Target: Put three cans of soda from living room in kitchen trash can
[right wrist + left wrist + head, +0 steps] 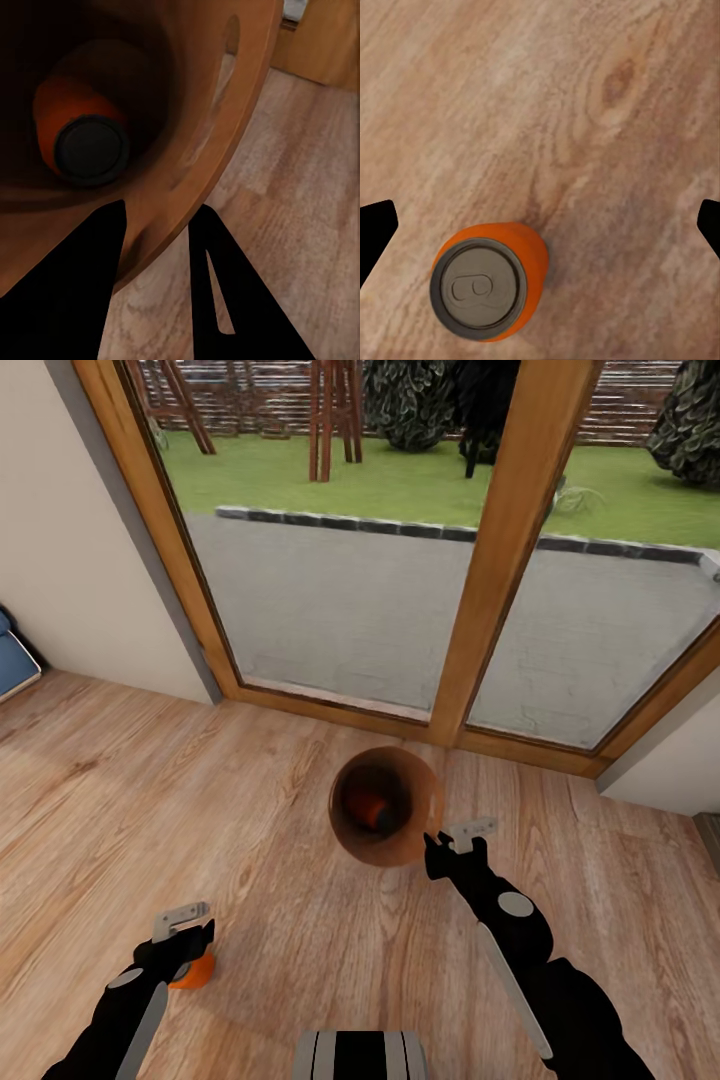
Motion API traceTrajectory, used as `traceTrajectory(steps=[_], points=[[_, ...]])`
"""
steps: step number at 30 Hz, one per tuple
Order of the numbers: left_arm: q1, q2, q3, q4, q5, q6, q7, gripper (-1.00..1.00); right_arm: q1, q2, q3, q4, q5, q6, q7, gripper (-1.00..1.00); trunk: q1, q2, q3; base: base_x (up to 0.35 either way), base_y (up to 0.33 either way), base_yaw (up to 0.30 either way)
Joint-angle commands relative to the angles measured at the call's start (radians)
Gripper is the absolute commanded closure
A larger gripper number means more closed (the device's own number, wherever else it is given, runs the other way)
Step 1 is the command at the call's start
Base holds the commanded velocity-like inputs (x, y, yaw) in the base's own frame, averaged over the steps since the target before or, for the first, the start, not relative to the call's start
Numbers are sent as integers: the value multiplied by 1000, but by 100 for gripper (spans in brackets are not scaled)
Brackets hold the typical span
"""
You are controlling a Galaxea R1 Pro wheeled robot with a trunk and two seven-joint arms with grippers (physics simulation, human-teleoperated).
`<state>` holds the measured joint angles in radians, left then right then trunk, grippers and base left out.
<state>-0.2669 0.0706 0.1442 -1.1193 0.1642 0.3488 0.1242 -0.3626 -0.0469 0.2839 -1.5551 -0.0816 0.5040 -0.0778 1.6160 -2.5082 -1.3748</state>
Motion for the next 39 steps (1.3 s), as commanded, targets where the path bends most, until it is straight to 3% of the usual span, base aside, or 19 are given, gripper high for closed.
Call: traceTrajectory(steps=[1,20,23,25,27,32,35,39], points=[[0,0,0,0,0,0,0,-100,-1,0,0,-3,-1,-1,2,100,0,0,0,0,0,0],[1,2,1,-4,2,17,0,-100,-18,4,7,-25,-6,13,1,100,0,0,0,0,0,0],[1,4,4,-4,3,18,-1,-100,-26,19,9,-26,-7,14,0,100,0,0,0,0,0,0],[0,4,10,0,2,19,-1,-100,-70,57,10,-26,1,49,-2,100,0,0,0,0,0,0],[1,4,11,1,1,19,-3,-100,-81,65,9,-26,3,75,-3,100,0,0,0,0,0,0],[0,6,13,3,0,19,-5,-100,-114,71,9,-26,4,99,-5,100,0,0,0,0,0,0],[0,7,18,4,0,21,-8,-100,-149,73,9,-26,5,135,-5,100,1,-1,-12,0,0,0],[1,15,53,4,0,21,-12,-100,-174,74,9,-26,5,166,-5,100,3,-1,-23,0,0,0]])
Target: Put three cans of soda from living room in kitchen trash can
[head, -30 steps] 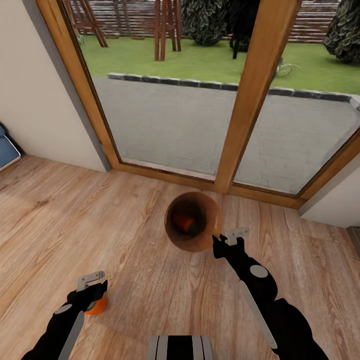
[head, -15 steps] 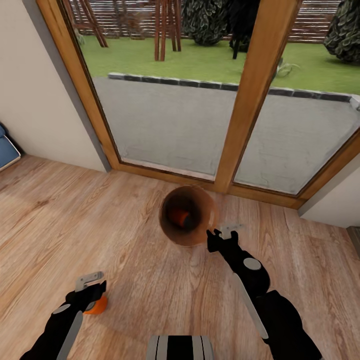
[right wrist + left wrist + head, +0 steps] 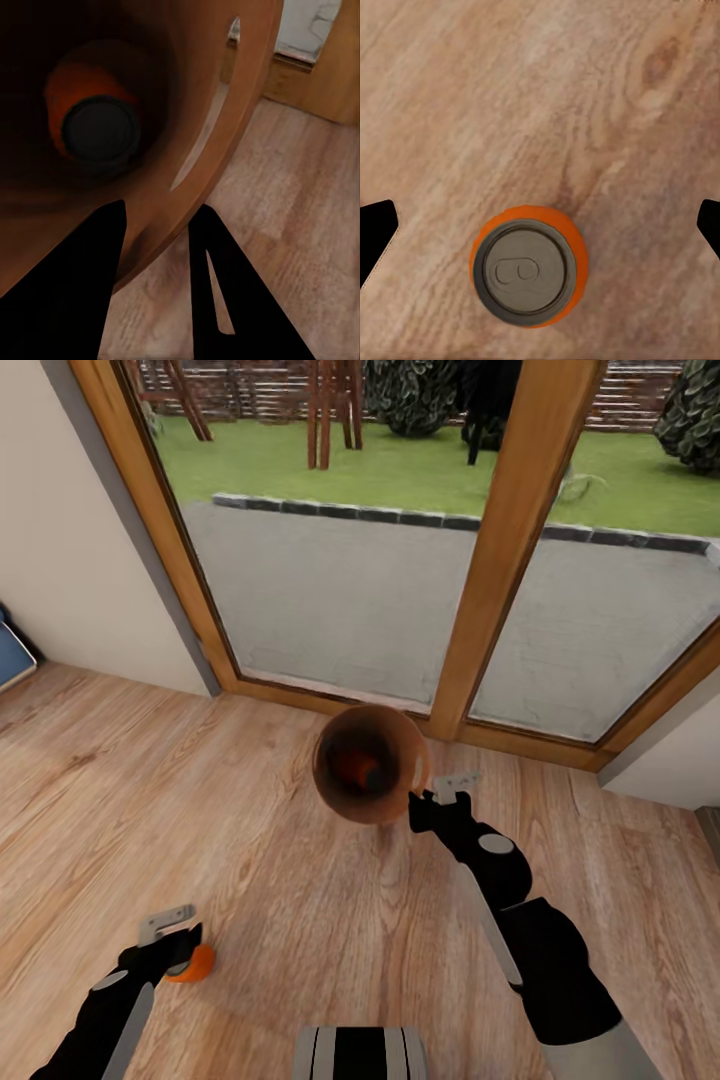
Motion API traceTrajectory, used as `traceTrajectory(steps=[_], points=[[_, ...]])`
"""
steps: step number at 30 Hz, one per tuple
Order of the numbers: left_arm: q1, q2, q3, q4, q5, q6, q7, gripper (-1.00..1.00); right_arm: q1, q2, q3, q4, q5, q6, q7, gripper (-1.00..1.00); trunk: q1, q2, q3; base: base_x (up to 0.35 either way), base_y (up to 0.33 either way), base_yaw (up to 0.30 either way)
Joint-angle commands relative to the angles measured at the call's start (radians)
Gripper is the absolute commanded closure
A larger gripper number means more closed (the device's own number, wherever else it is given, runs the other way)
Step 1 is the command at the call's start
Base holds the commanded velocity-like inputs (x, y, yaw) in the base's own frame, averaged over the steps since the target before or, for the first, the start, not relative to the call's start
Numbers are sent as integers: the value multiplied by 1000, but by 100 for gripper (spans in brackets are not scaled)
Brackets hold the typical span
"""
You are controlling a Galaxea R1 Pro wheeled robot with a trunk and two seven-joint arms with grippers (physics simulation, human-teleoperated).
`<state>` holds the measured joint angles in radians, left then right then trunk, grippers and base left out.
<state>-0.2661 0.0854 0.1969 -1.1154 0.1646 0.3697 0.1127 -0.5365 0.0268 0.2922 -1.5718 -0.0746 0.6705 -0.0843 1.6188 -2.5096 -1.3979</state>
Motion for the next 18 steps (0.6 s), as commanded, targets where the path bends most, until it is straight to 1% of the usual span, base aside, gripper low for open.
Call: traceTrajectory(steps=[1,3,7,12,15,18], points=[[0,0,2,0,0,0,0,-100,-1,0,0,-10,-2,1,1,100,0,0,0,0,0,0],[0,3,7,0,1,0,1,-100,-3,1,1,-10,-2,3,1,100,0,0,0,0,0,0],[0,5,31,1,1,-1,5,-100,-5,1,1,-10,-2,6,1,100,0,0,0,0,0,0],[0,5,41,1,0,-2,7,-100,-5,0,1,-10,-2,6,1,100,0,0,0,0,0,0],[0,5,43,4,0,-2,7,-100,-5,0,1,-10,-2,6,1,100,1,-1,-12,0,0,0],[-1,4,44,28,0,-5,7,-100,-5,-1,0,-10,-2,6,1,100,3,-1,-23,0,0,0]])
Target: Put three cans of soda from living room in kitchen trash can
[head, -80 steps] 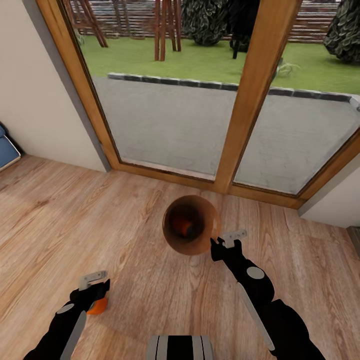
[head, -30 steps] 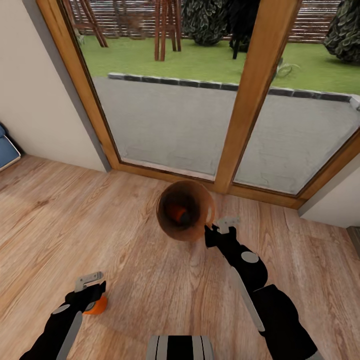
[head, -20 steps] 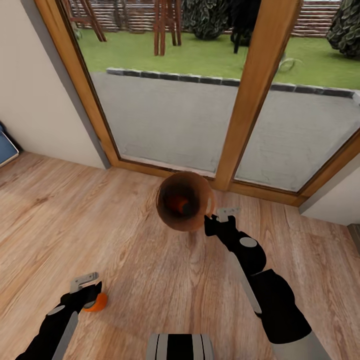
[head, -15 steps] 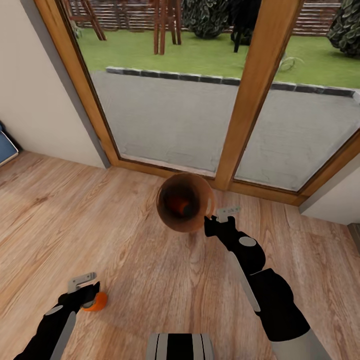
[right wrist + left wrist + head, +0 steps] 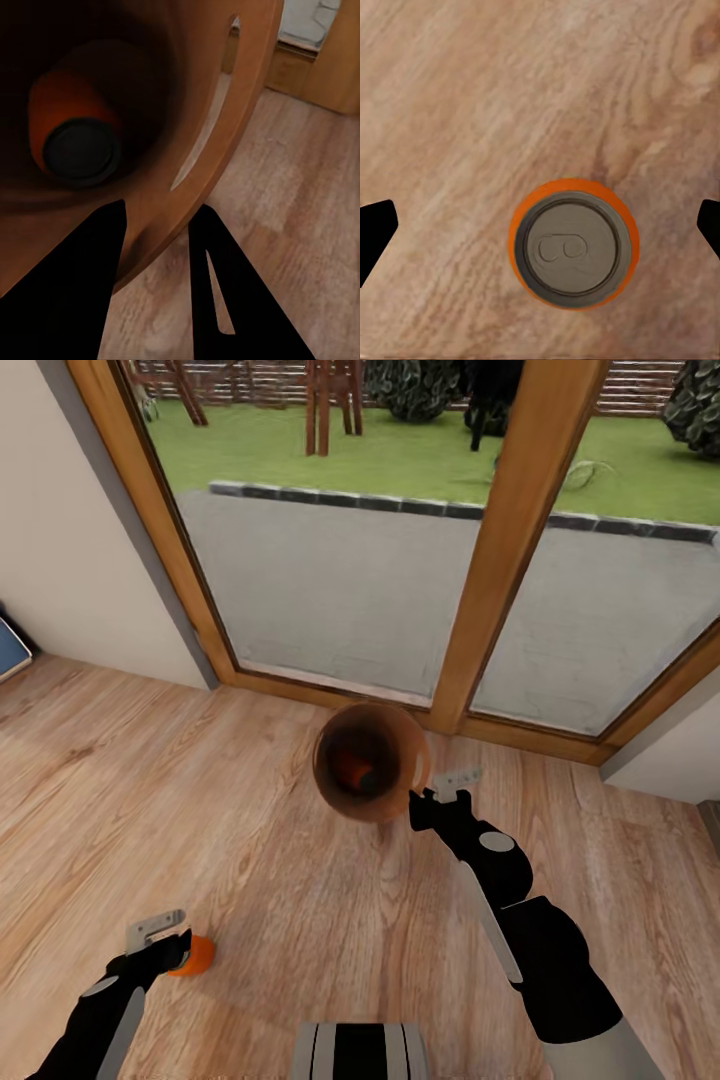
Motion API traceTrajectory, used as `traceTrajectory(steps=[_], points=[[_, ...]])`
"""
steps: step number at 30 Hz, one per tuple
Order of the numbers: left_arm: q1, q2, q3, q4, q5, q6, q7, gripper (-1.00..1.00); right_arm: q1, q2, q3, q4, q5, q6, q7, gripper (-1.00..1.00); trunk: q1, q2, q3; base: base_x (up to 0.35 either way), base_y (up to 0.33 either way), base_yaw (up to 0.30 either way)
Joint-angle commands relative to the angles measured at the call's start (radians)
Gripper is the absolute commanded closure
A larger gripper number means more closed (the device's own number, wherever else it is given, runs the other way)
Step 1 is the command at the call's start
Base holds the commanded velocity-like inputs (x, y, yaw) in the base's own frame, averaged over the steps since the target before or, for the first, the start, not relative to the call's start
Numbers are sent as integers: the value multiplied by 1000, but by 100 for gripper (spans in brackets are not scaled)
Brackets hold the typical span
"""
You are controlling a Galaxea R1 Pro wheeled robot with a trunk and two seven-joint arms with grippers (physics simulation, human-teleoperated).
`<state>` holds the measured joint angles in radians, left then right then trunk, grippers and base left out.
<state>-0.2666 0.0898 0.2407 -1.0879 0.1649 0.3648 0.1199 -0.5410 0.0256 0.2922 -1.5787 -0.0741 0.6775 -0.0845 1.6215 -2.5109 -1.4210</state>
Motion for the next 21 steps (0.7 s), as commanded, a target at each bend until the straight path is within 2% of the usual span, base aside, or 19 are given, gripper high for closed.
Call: traceTrajectory(steps=[1,4,21], points=[[0,0,0,8,0,-2,-1,-100,0,0,0,-3,-3,-1,2,100,0,0,-4,0,0,0],[0,-1,-1,17,-1,-5,-4,-100,0,-1,1,-3,-3,-1,2,100,2,-1,-15,0,0,0],[0,-5,-10,37,-4,-20,-6,-100,1,-1,6,1,-3,-3,1,100,2,-1,-15,0,0,0]])
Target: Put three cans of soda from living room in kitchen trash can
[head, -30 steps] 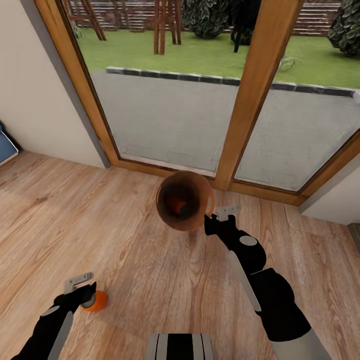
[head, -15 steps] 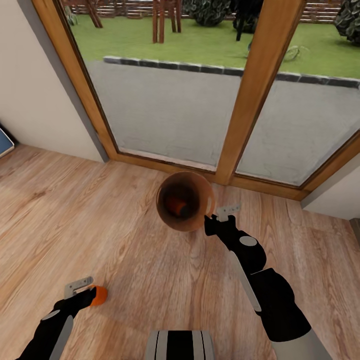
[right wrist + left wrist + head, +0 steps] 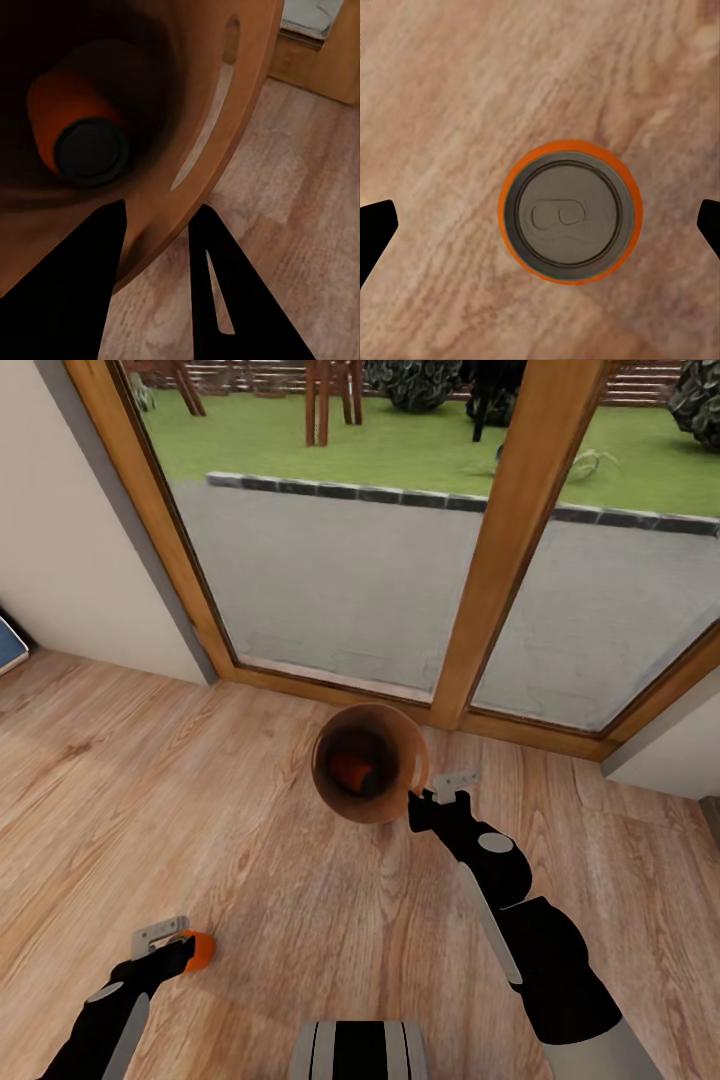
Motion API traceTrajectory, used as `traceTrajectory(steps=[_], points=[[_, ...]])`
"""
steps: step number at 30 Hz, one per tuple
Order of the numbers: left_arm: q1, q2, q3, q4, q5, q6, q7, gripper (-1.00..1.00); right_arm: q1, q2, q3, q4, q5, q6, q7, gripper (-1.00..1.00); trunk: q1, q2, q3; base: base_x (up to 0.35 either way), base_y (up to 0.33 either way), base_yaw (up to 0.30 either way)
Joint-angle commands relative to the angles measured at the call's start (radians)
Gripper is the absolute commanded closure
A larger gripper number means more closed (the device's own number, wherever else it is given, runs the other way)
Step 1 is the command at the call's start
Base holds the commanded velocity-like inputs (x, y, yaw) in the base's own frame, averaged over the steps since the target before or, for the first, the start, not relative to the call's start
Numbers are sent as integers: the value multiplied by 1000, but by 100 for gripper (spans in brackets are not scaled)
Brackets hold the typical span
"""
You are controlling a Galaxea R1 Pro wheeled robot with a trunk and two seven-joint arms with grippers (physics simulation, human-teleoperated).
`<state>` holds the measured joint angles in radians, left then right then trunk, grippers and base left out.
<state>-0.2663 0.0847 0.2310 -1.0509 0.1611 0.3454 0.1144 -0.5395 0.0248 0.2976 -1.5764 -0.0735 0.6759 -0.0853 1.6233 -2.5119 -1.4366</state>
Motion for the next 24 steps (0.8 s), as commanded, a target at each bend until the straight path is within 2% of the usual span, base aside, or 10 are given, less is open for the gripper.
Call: traceTrajectory(steps=[1,6,15,24], points=[[0,0,0,0,0,-3,0,-100,0,1,1,-1,-4,-1,2,100,0,0,0,0,0,0],[-1,-2,0,0,-1,-7,1,-100,0,1,1,-1,-3,-1,2,100,0,0,0,0,0,0],[-2,-6,1,0,1,-9,1,-100,1,0,2,-2,-3,-1,2,100,4,-2,-35,0,0,0],[-1,-6,0,0,0,-39,1,-100,1,0,3,0,-4,-1,2,100,4,-2,-35,7,0,0]])
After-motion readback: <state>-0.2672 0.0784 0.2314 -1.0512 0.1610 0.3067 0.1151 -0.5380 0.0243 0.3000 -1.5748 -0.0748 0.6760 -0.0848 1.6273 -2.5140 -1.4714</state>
